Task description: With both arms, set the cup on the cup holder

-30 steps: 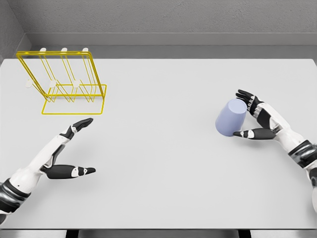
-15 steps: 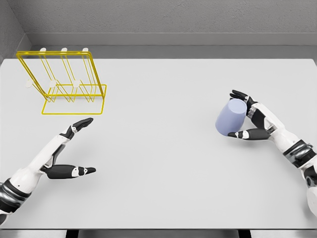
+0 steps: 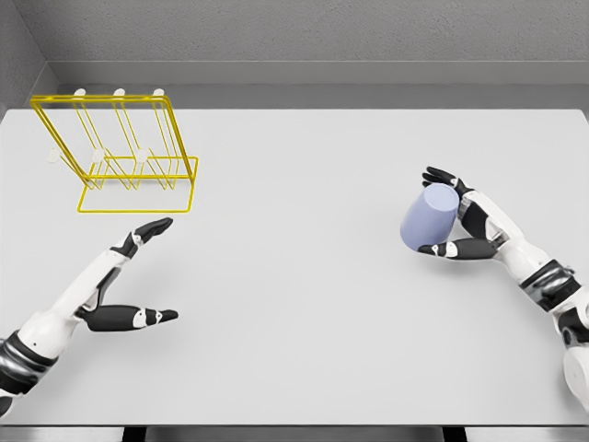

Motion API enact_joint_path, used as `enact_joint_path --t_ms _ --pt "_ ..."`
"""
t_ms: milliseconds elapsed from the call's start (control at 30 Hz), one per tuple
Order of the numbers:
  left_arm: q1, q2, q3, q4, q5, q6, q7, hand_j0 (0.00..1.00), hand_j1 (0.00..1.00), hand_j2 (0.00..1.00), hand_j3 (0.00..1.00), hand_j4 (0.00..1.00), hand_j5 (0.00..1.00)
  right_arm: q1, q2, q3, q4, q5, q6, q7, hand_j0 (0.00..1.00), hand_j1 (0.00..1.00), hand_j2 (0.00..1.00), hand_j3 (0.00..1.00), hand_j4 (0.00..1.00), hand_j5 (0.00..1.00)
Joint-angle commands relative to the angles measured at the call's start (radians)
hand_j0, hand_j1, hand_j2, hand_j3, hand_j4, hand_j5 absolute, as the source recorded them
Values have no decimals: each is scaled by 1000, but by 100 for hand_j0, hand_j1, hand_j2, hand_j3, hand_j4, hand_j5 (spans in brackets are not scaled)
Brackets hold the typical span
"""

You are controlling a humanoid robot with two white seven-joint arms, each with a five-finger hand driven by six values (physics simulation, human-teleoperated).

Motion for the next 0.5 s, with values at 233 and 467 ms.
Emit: enact_joint_path --t_ms 233,467 --pt "0 0 0 -2 12 0 5 100 100 100 100 100 100 3 7 3 4 7 -2 2 100 100 100 100 100 100" --pt "-2 0 2 0 6 0 97 100 100 100 100 100 100 3 10 -5 -4 -2 -2 2 56 56 56 56 56 56"
